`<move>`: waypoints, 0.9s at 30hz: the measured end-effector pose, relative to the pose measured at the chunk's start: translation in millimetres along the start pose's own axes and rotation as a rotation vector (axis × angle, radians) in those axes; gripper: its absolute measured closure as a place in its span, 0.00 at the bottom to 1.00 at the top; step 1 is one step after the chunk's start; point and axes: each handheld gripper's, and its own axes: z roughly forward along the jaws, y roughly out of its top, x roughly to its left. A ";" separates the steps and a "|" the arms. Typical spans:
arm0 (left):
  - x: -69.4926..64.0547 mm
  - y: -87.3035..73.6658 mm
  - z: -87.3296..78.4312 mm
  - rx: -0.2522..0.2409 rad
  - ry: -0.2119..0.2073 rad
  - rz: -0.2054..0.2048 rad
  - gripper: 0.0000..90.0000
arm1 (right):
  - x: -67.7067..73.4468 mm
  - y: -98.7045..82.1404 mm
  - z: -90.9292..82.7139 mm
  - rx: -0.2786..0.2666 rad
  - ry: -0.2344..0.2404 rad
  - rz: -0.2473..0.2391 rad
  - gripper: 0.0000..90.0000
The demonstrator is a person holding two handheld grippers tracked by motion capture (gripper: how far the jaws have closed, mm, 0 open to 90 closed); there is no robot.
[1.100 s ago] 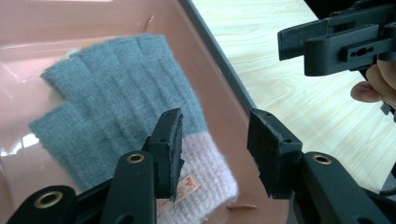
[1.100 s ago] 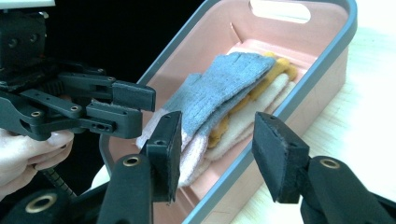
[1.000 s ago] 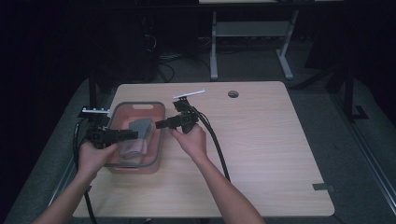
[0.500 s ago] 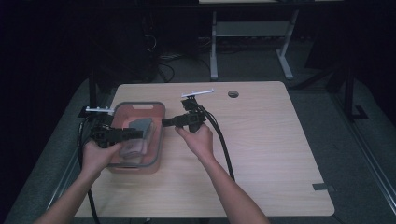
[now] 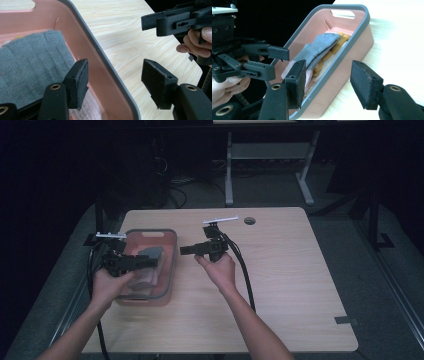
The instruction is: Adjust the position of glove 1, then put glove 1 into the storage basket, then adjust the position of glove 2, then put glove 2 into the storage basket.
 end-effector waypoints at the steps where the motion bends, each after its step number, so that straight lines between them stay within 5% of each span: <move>1: -0.8 0.5 0.5 0.002 0.000 0.003 0.42 | -0.4 0.1 -1.5 -0.003 0.002 0.002 0.51; 27: -20.4 10.6 21.8 0.026 -0.032 0.038 0.41 | -36.3 -19.7 -46.3 -0.046 -0.036 0.072 0.50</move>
